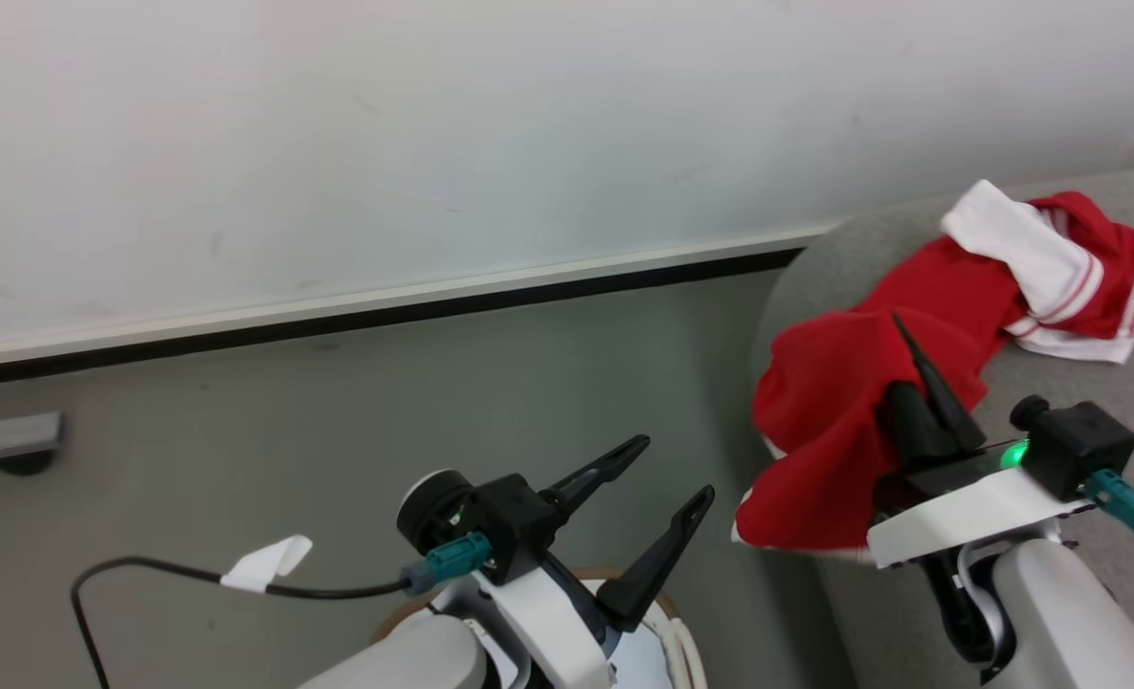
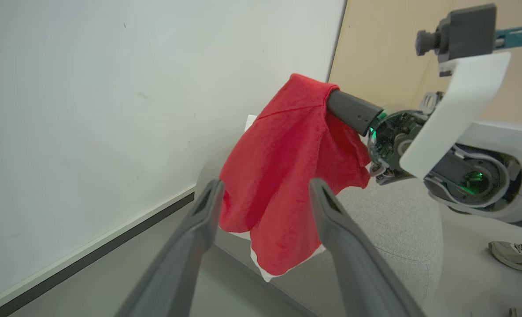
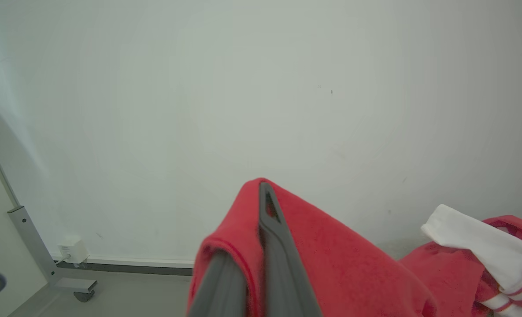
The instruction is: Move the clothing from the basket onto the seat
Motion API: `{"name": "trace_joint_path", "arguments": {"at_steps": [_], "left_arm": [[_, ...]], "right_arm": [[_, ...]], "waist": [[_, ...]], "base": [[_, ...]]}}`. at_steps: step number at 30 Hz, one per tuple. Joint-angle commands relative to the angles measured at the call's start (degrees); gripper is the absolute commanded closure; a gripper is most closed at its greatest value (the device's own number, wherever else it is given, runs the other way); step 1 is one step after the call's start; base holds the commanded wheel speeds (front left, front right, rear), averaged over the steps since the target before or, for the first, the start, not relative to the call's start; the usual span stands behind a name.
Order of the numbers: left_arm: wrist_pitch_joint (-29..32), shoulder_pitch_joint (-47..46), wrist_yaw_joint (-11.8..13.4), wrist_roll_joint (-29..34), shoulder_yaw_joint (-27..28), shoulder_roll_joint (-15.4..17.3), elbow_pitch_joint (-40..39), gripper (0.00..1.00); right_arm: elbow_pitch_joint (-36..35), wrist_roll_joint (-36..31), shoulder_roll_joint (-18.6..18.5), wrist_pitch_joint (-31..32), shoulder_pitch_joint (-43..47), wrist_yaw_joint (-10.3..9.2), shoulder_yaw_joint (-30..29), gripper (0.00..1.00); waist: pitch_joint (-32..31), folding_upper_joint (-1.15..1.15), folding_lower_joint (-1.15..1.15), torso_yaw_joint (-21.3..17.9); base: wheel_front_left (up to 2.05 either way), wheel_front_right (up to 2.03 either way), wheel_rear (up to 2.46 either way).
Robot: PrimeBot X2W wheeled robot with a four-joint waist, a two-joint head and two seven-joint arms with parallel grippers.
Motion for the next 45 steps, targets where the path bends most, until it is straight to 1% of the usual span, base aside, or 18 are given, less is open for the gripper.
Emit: {"name": "trace_joint_path", "arguments": {"at_steps": [1,8,14,17,23,29,33,37,41,45], "left_arm": [[-0.45,-0.42,0.03,0.49,0.05,0.27,0.14,0.00],[-0.90,-1.68,-0.05,1.81,0.59,1.34,0.35,0.00],[-1.04,-2.47,0.08,2.52,1.26,2.50,0.46,0.00],[-1.10,-2.77,0.22,2.91,1.27,2.98,0.56,0.00],[-0.75,-3.29,0.45,3.72,0.80,2.95,-0.09,0.00],[-0.70,-3.52,0.50,3.77,0.39,2.68,-0.33,0.00],[-0.74,-4.12,0.27,3.98,0.31,2.73,-0.54,0.00],[-0.66,-4.86,0.28,4.05,0.49,3.42,-1.20,0.00],[0.06,-5.60,0.42,3.81,0.90,4.40,-2.04,0.00],[0.71,-5.99,0.42,3.81,1.09,5.65,-2.77,0.00]], "right_arm": [[-0.90,-0.78,-0.83,-0.16,0.75,-0.15,-0.96,1.00],[-5.25,-2.05,-1.91,-0.14,2.22,-0.15,-6.24,1.00],[-8.85,-2.98,-0.92,0.03,4.85,-0.15,-9.62,1.00],[-10.10,-3.09,-0.30,0.09,6.22,-0.15,-10.57,1.00],[-11.40,-2.38,0.20,0.16,7.20,-0.15,-11.13,1.00],[-12.14,-2.14,-0.50,0.16,6.98,-0.15,-11.57,1.00],[-12.34,-3.01,-1.34,0.68,5.31,-0.15,-12.51,1.00],[-13.46,-3.99,-2.96,1.92,2.33,-0.15,-13.81,1.00],[-14.56,-4.91,-5.02,4.11,-2.27,-0.15,-16.24,1.00],[-14.59,-5.95,-6.88,6.93,-6.78,-0.15,-20.56,1.00]], "waist": [[1.23,0.00,0.00,-2.90],[3.54,0.00,0.00,-9.47],[5.34,0.00,0.00,-14.47],[5.77,0.00,0.00,-16.51],[6.16,0.00,0.00,-18.47],[6.45,0.00,0.00,-19.01],[7.18,0.00,0.00,-18.25],[8.89,0.00,0.00,-17.05],[11.50,0.00,0.00,-15.64],[14.20,0.00,0.00,-13.91]], "base": [[0.00,0.00,0.00],[0.00,0.00,0.00],[0.00,0.00,0.00],[0.00,0.00,0.00],[0.00,0.00,0.00],[0.00,0.00,0.00],[0.00,0.00,0.00],[0.00,0.00,0.00],[0.00,0.00,0.00],[0.00,0.00,0.00]]}}
